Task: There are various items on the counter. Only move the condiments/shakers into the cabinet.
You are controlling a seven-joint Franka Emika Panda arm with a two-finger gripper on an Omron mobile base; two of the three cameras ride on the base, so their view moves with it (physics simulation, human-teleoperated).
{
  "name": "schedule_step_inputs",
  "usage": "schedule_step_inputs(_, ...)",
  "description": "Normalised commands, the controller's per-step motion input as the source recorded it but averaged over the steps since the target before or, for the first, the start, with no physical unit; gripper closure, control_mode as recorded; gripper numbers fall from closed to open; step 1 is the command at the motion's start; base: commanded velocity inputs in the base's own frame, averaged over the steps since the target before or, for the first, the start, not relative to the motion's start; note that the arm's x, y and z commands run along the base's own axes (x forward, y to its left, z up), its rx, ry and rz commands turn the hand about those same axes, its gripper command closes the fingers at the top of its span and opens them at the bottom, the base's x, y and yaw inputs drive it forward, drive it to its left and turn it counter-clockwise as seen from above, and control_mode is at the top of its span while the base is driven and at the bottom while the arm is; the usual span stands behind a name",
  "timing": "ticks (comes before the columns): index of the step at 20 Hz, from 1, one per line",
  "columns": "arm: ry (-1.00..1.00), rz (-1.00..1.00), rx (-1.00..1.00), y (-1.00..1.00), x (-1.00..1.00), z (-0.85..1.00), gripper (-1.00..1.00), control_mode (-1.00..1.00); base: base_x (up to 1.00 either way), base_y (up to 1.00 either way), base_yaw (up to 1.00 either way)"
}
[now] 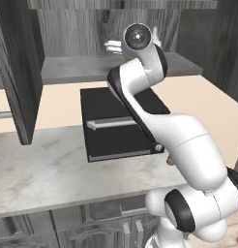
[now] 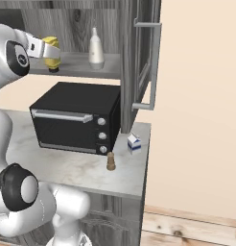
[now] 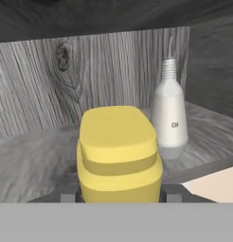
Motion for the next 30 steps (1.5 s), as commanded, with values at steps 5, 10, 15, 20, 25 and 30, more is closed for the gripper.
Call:
schedule_step_inputs(5, 0.05, 0.00, -0.03, 0.00, 0.03, -0.16, 1.00, -1.00, 0.00, 0.00, 0.00)
schedule_step_inputs(10, 0.00, 0.00, 0.00, 0.00, 0.00, 0.02, 1.00, -1.00, 0.00, 0.00, 0.00)
schedule_step_inputs(15, -0.06, 0.00, -0.01, 0.00, 0.00, 0.13, 1.00, -1.00, 0.00, 0.00, 0.00)
schedule_step_inputs(20, -0.03, 0.00, -0.03, 0.00, 0.09, 0.00, 1.00, -1.00, 0.00, 0.00, 0.00)
schedule_step_inputs(25, 0.00, 0.00, -0.02, 0.00, 0.29, -0.11, 1.00, -1.00, 0.00, 0.00, 0.00)
schedule_step_inputs(30, 0.00, 0.00, 0.00, 0.00, 0.35, -0.07, 1.00, -1.00, 0.00, 0.00, 0.00)
